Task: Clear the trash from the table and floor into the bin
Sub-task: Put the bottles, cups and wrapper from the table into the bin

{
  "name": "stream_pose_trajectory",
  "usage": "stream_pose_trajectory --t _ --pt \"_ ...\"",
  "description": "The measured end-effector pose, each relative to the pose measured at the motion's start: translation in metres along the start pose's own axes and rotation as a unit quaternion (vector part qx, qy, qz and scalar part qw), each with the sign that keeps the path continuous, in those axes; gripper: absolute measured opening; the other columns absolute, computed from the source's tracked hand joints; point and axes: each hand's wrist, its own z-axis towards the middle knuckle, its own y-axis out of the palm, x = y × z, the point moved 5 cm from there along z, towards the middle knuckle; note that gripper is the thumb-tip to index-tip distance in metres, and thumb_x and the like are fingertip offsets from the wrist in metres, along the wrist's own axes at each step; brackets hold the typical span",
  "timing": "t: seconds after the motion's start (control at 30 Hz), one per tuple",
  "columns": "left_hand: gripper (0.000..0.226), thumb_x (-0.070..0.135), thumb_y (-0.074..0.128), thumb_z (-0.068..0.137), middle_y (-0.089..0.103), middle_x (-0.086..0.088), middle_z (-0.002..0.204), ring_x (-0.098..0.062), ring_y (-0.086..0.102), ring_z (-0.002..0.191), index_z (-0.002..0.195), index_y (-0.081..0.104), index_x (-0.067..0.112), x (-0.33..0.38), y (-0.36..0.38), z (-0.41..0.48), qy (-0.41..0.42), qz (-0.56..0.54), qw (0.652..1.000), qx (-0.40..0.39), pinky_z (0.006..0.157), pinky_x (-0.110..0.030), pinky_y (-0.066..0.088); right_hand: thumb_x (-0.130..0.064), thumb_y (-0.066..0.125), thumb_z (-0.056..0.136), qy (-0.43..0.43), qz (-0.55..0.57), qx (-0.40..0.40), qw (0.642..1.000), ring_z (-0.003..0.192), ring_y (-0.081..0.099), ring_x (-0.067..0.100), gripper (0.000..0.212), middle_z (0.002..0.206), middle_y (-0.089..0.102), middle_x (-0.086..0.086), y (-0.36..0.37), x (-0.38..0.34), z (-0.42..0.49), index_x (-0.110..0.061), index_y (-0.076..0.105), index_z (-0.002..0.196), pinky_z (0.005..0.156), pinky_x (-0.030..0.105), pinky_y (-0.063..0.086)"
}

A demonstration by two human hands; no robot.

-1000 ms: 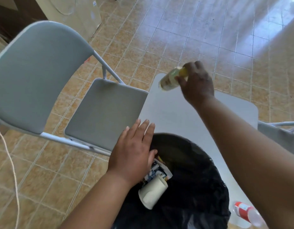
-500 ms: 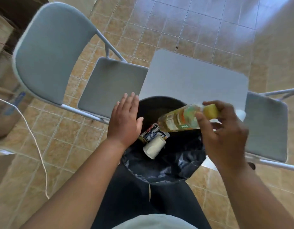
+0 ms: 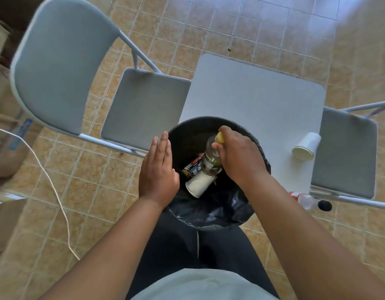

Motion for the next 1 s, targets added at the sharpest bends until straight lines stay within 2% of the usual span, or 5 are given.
stream_pose_trajectory --t 0.2,0.37,0.53,0.8,1.0 --pt "0.080 0.014 0.057 0.074 0.014 -0.010 0.160 -0.030 0.016 0.146 0.147 0.026 0.000 0.016 0.002 0.019 0.011 0.006 1.000 -0.012 0.116 -0.042 0.023 -0.028 0.054 0.095 0.082 -0.067 -0.104 0.989 0.076 0.055 0.027 0.018 0.093 0.061 0.009 0.018 0.017 0.014 -0.011 0.050 0.102 0.061 0.034 0.038" --pt "0.081 0.017 0.057 0.077 0.012 -0.007 0.161 -0.029 0.016 0.147 0.149 0.022 0.004 0.035 0.005 0.036 0.028 0.010 0.999 -0.023 0.114 -0.042 0.027 -0.032 0.050 0.096 0.200 0.003 -0.143 0.969 0.088 0.059 0.026 0.023 0.105 0.059 0.010 0.036 0.049 0.021 -0.012 0.054 0.108 0.072 0.037 0.051" --pt "0.080 0.017 0.056 0.080 0.006 -0.005 0.162 -0.027 0.012 0.147 0.150 0.019 0.004 0.049 0.007 0.046 0.031 0.017 0.999 -0.030 0.115 -0.040 0.024 -0.031 0.053 0.096 0.177 0.049 -0.052 0.982 0.108 0.056 0.026 0.054 0.123 0.054 0.011 0.022 0.060 0.016 -0.012 0.036 0.143 0.088 0.036 0.049" --pt "0.078 0.026 0.051 0.087 -0.002 -0.004 0.162 -0.023 0.002 0.149 0.151 0.012 0.006 0.100 0.013 0.059 0.057 0.029 0.997 -0.043 0.116 -0.035 0.013 -0.025 0.060 0.094 0.138 0.084 0.113 0.980 0.114 0.060 0.021 0.044 0.126 0.062 0.008 -0.024 0.090 -0.047 -0.010 0.053 0.135 0.096 0.028 0.048" --pt "0.078 0.029 0.054 0.087 0.003 -0.004 0.162 -0.024 0.006 0.148 0.151 0.016 0.005 0.135 0.024 0.061 0.070 0.019 0.997 -0.040 0.115 -0.039 0.020 -0.018 0.062 0.091 0.159 0.085 0.247 0.952 0.106 0.063 0.019 0.033 0.116 0.068 0.008 -0.064 0.130 -0.099 -0.008 0.064 0.122 0.095 0.025 0.047"
